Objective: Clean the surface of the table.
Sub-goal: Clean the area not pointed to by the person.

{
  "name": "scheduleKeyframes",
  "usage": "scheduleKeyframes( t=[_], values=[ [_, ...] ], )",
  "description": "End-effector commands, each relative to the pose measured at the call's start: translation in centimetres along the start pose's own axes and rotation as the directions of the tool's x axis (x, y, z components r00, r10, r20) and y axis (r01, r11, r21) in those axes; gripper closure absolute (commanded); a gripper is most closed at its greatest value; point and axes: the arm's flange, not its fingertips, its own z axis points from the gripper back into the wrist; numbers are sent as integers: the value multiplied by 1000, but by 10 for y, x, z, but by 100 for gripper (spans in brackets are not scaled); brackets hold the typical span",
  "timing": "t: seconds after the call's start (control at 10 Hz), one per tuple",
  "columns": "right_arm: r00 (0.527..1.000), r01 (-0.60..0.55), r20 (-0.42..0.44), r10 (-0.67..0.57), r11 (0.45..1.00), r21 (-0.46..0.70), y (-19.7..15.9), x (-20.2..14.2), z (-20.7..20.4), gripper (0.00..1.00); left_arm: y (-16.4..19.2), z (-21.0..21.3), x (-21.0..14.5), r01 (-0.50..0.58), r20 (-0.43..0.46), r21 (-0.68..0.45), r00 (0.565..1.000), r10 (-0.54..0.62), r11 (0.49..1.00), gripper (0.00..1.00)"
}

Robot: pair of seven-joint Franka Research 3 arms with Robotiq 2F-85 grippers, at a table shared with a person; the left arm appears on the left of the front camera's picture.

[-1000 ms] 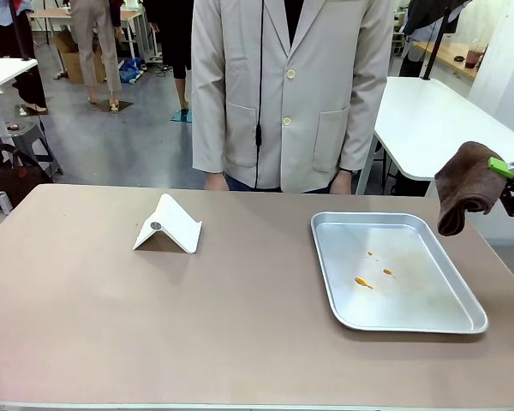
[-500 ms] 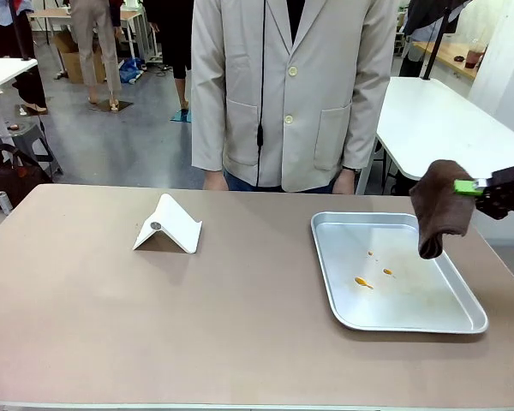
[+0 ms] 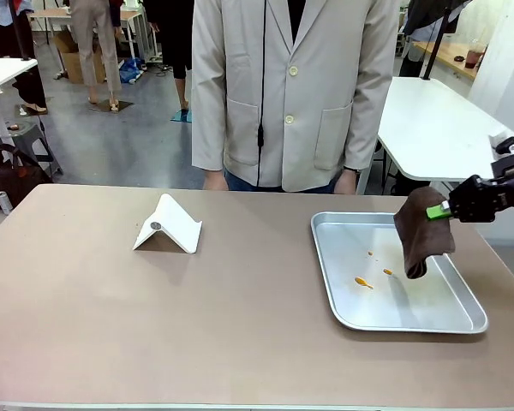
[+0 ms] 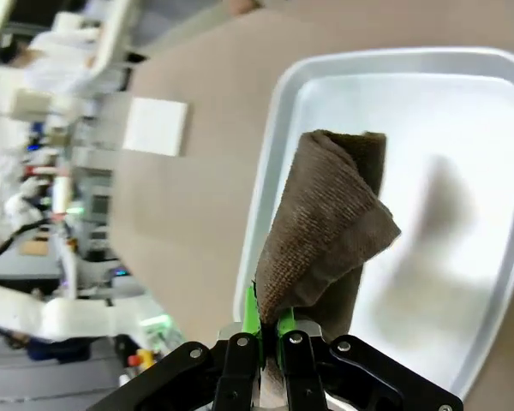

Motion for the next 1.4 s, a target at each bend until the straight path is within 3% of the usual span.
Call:
scheduleKeyframes(
  t=[0.0,0.1,0.5,0.8,1.3],
  values=[
    [997,25,-71,-40,978,-208,8,10,-10,100,-5,-2,-2,-9,1,1,1000,9,1000,91],
    [997,0,-72,-22,955,-297,7,15,-12,100,-5,-2,-2,-9,1,1,1000,9,1000,91],
    [992,-17,-115,-42,883,-470,-6,26,-22,100,-5,-2,-2,-9,1,1,1000,9,1000,91],
    [988,-12,-147,-48,925,-380,-24,38,-60,100,-5,-2,-2,-9,1,1,1000,9,1000,91],
    [980,7,-183,-79,930,-366,-47,45,-107,100,-5,-2,-2,-9,1,1,1000,9,1000,91]
  ],
)
